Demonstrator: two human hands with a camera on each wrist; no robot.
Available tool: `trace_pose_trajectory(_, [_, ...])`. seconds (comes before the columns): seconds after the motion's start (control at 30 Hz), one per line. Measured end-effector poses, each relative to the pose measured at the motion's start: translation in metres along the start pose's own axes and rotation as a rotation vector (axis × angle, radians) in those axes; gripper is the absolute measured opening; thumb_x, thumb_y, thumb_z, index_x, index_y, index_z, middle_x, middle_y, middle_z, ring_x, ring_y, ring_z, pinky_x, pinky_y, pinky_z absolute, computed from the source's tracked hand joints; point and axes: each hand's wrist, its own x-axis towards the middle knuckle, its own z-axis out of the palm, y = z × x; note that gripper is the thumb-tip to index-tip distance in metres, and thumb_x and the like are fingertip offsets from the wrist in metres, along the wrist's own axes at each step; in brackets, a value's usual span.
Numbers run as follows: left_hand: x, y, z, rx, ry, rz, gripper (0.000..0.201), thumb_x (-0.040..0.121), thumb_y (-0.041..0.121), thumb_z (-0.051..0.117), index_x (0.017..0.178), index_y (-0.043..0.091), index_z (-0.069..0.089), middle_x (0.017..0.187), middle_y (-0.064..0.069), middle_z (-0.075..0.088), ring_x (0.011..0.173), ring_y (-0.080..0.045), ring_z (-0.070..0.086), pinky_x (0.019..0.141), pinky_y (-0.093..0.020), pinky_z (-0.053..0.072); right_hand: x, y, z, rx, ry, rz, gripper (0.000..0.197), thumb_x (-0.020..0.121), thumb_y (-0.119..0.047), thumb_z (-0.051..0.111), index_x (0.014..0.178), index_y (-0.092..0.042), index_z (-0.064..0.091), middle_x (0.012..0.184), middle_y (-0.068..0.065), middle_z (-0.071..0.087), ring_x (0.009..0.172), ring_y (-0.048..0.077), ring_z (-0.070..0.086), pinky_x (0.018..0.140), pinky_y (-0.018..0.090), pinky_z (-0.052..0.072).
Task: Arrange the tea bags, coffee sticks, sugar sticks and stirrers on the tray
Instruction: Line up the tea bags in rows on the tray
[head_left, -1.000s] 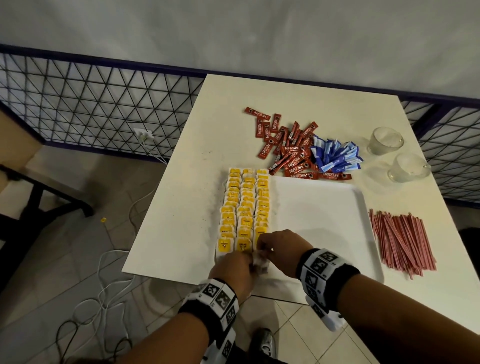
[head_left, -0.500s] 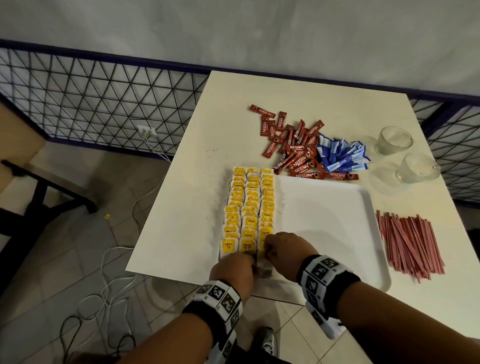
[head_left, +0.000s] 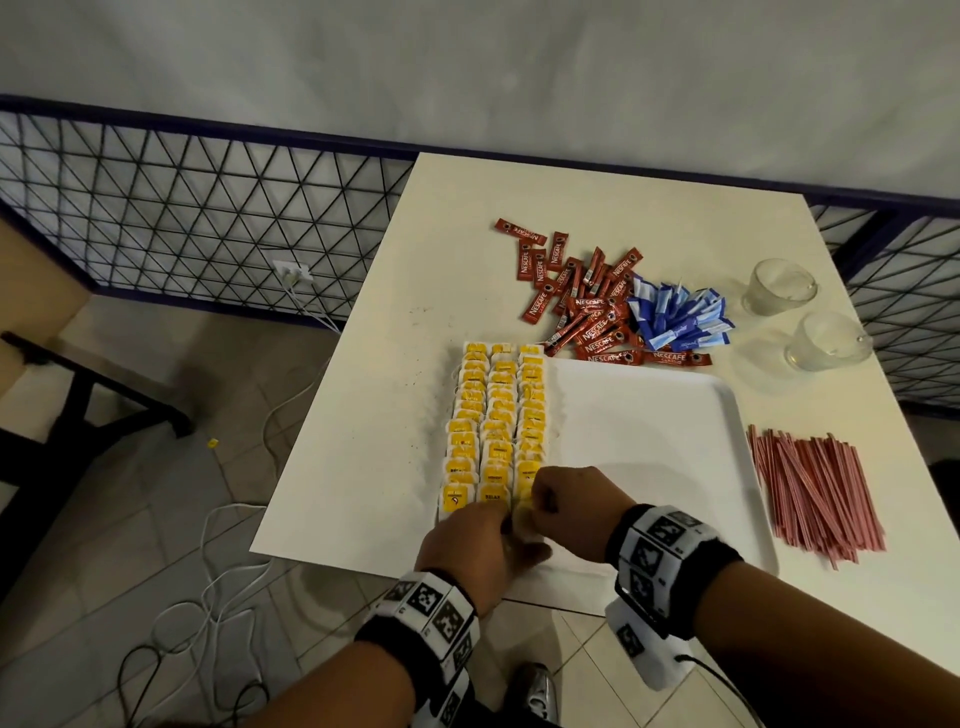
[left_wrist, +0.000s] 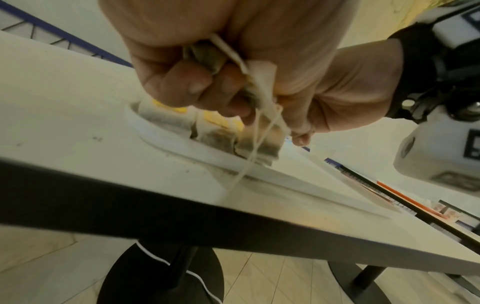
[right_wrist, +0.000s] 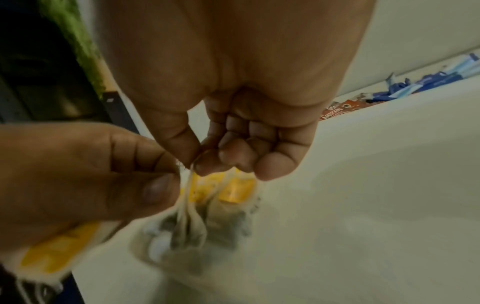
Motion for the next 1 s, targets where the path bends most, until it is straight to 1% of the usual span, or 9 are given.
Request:
trace_pose_trajectory(0.1, [-0.004,0.014,-0.010,0.021,0.116,0.062,0.042,0.077,0.066,0.060,0.094,0.028,0.054,0.099,0.006,0.063,0.093,-0.018,0.060,0.072,-0.027,0.042,-0.001,-0.012,-0.015,0.131,0.039,-0.009,0.005,0.081,-0.024,0.058,0.082,-0.025,0.053,0.080,-0.005,0.062,0.074,0.016,0.056,0.061,0.024,0.041])
trace_pose_trajectory(0.2, [-0.001,0.019,-0.021,-0.029,0.211,0.129,0.025,0.089,0.043,0.057,0.091,0.019,0.064,0.094,-0.004,0.066,0.089,-0.026,0.063,0.071,-0.031,0.046,-0.004,-0.020,-0.033,0.250,0.054,-0.034,0.007,0.082,-0.028,0.063,0.086,-0.029,0.059,0.082,-0.007,0.066,0.075,0.012,0.059,0.065,0.023,0.045])
trace_pose_trajectory(0.33, [0.010,0.013,-0.035,-0.395,0.047,0.113,0.011,0.082,0.031,0.069,0.081,0.020,0.073,0.078,-0.004,0.071,0.073,-0.021,0.068,0.066,-0.032,0.055,-0.004,-0.013,-0.043,0.174,0.114,-0.120,0.011,0.082,-0.035,0.068,0.092,-0.031,0.066,0.082,-0.010,0.055,0.071,0.002,0.050,0.070,0.023,0.040])
trace_pose_trajectory(0.43, [0.016,0.005,-0.031,-0.226,-0.044,0.102,0.010,0.086,0.025,0.066,0.086,0.018,0.073,0.075,0.005,0.063,0.078,-0.018,0.061,0.057,-0.013,0.041,-0.002,-0.007,-0.038,0.067,0.066,-0.122,0.012,0.088,-0.032,0.063,0.095,-0.024,0.069,0.090,-0.012,0.057,0.072,0.001,0.048,0.074,0.019,0.037])
trace_pose_trajectory(0.5, [0.019,0.001,-0.023,-0.145,-0.094,0.076,0.014,0.088,0.027,0.062,0.090,0.017,0.071,0.080,0.000,0.064,0.086,-0.023,0.061,0.065,-0.020,0.041,0.000,-0.003,-0.029,0.008,-0.007,-0.096,0.016,0.090,-0.031,0.059,0.100,-0.021,0.068,0.100,-0.006,0.062,0.085,0.010,0.054,0.079,0.022,0.041])
trace_pose_trajectory(0.57, [0.019,0.000,-0.012,-0.080,-0.133,0.046,0.023,0.089,0.032,0.058,0.101,0.017,0.069,0.101,-0.008,0.069,0.101,-0.029,0.061,0.079,-0.027,0.046,0.001,0.000,-0.020,-0.031,-0.069,-0.062,0.018,0.091,-0.028,0.054,0.102,-0.022,0.067,0.109,-0.003,0.064,0.098,0.017,0.057,0.085,0.026,0.044])
trace_pose_trajectory(0.67, [0.022,-0.003,0.004,0.047,-0.129,-0.013,0.037,0.087,0.046,0.054,0.117,0.026,0.065,0.123,-0.003,0.064,0.117,-0.029,0.056,0.097,-0.036,0.047,0.003,0.002,-0.008,-0.056,-0.107,-0.021,0.015,0.090,-0.025,0.050,0.097,-0.026,0.064,0.107,0.001,0.065,0.095,0.021,0.057,0.080,0.029,0.046])
trace_pose_trajectory(0.77, [0.025,-0.005,0.016,0.143,-0.116,-0.084,0.033,0.087,0.042,0.055,0.115,0.028,0.065,0.118,-0.002,0.066,0.111,-0.027,0.061,0.092,-0.036,0.050,0.007,0.004,0.001,-0.089,-0.108,0.013,0.014,0.090,-0.024,0.047,0.090,-0.031,0.059,0.104,0.002,0.065,0.088,0.022,0.056,0.074,0.029,0.045])
trace_pose_trajectory(1.0, [0.024,-0.007,0.020,0.246,-0.124,-0.134,0.025,0.090,0.038,0.054,0.106,0.024,0.068,0.106,-0.003,0.068,0.098,-0.028,0.065,0.081,-0.036,0.053,0.010,0.006,0.010,-0.137,-0.084,0.061,0.020,0.090,-0.023,0.045,0.101,-0.023,0.062,0.105,0.006,0.064,0.094,0.028,0.060,0.076,0.031,0.049])
